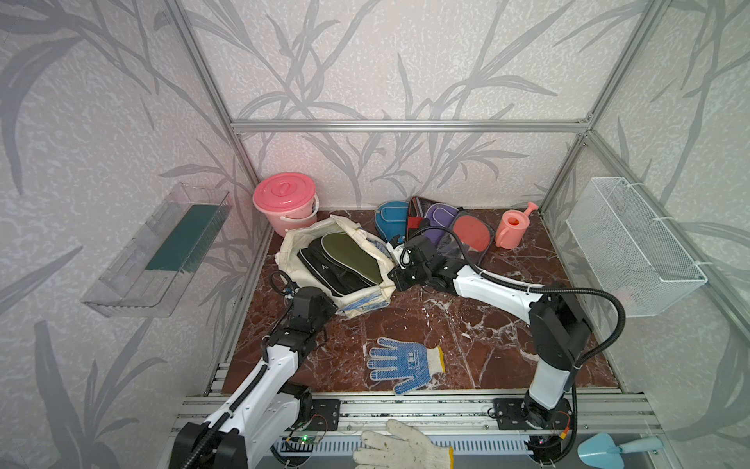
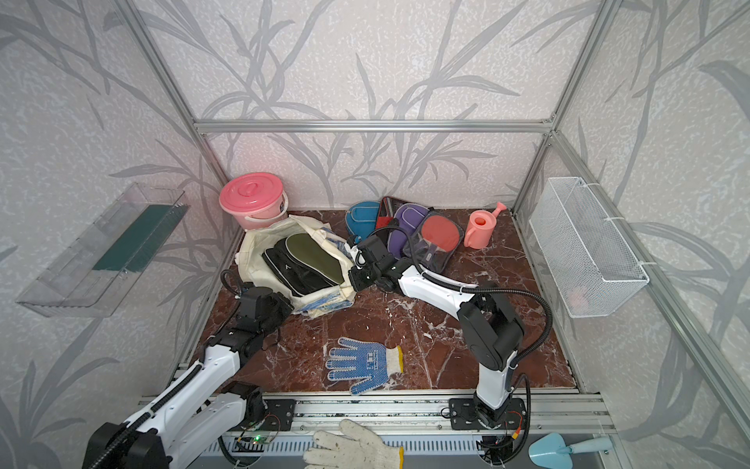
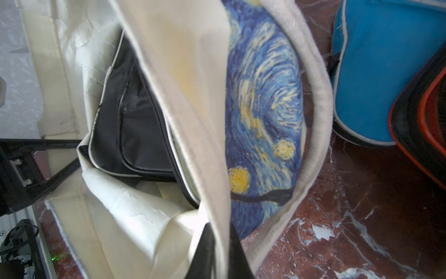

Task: Remove the ping pong set from the canvas bag
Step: Adjust the canvas bag at the center of the board.

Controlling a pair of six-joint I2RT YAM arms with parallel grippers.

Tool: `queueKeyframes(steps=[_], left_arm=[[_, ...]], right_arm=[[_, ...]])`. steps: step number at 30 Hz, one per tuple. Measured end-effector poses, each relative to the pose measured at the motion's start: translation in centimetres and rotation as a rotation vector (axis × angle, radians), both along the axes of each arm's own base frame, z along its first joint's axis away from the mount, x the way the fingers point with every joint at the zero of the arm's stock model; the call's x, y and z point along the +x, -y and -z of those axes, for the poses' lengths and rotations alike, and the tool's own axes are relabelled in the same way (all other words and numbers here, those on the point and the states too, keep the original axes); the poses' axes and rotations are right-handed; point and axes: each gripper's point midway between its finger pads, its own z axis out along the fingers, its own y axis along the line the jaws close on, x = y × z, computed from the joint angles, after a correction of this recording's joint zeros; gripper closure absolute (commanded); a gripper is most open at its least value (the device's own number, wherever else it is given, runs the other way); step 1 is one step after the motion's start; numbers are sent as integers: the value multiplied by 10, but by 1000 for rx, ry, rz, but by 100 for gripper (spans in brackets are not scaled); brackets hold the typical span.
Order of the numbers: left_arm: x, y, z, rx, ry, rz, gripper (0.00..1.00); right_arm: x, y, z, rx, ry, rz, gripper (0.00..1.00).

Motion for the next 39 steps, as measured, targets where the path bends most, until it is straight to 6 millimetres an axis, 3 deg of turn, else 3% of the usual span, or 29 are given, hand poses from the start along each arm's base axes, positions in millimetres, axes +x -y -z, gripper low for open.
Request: queueKeyframes(steps=[3,6,9,12,18,21,23,28,31,39], left_arm=[[-5,-8,2,39,-16,-16,100],[-7,-11,3,59,-32,-17,100],[-9,-12,4,71,-43,-14,100],[-8,-12,1,77,-45,-10,100],[-8,-12,-2,83,-42,-3,100],[-8,-12,-5,81,-31,-3,100],[-9,-12,-7,79,-27,-3,100],[-9,-12,-10,79,-19,2,100],[-9,-12,-11,79,-17,3,100],[-10,-11,-13,76,-12,6,100]], right_arm=[[-4,1,-30,-11,103,-11,26],[-13,2,-70,1,217,-30,12],[-32,-8,-108,19,327,-92,4],[-51,-26,-134,36,408,-174,2],[-75,-66,-159,47,500,-333,4],[-69,-85,-155,38,515,-376,9],[-63,-97,-141,17,510,-397,15],[-48,-125,-88,-59,460,-453,30],[-40,-138,-64,-90,437,-467,32],[-12,-157,-42,-138,437,-448,40]])
